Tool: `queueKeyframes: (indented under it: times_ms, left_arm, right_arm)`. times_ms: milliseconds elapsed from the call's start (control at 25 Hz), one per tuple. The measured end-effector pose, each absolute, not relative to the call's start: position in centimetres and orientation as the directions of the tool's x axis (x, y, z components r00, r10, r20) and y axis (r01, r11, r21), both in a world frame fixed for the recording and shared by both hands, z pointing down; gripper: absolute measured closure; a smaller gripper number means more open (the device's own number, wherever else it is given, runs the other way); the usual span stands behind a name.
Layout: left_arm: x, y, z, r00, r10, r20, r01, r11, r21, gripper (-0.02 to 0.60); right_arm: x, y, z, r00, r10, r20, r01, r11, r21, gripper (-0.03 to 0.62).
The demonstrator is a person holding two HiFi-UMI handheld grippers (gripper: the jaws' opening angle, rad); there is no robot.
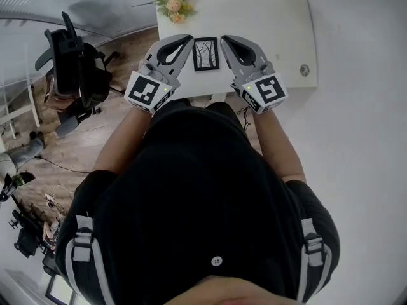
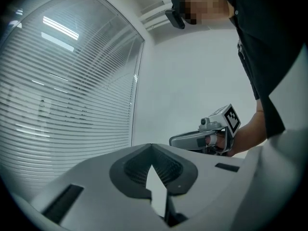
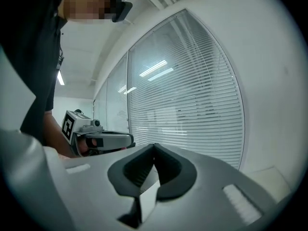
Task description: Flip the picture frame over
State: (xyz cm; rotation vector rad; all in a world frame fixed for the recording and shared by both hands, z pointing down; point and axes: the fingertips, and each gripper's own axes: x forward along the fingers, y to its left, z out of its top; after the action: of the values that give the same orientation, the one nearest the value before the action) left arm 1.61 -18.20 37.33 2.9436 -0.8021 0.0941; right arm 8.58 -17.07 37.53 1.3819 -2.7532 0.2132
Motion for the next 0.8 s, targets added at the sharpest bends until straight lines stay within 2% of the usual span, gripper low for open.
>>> queueKeyframes:
  times_ms: [360,800]
  left_arm:
    - [2.1,-18.3,35.2,0.876,-0.479,0.059,-0.482,-0.873,0.075,0.577]
    - [1.7,-19.1,34.8,0.858,-0.509,0.071,-0.513,-0.856,0.061,0.577]
  right_arm:
    - [9.1,-17.1,33.9,-0.587,-0.808,0.049,-0.809,0.584,-0.063,0.583]
    - [10.0,-17.6,33.7,-0.573,-0.818,0.047,-0.820,0.571,-0.044,0.583]
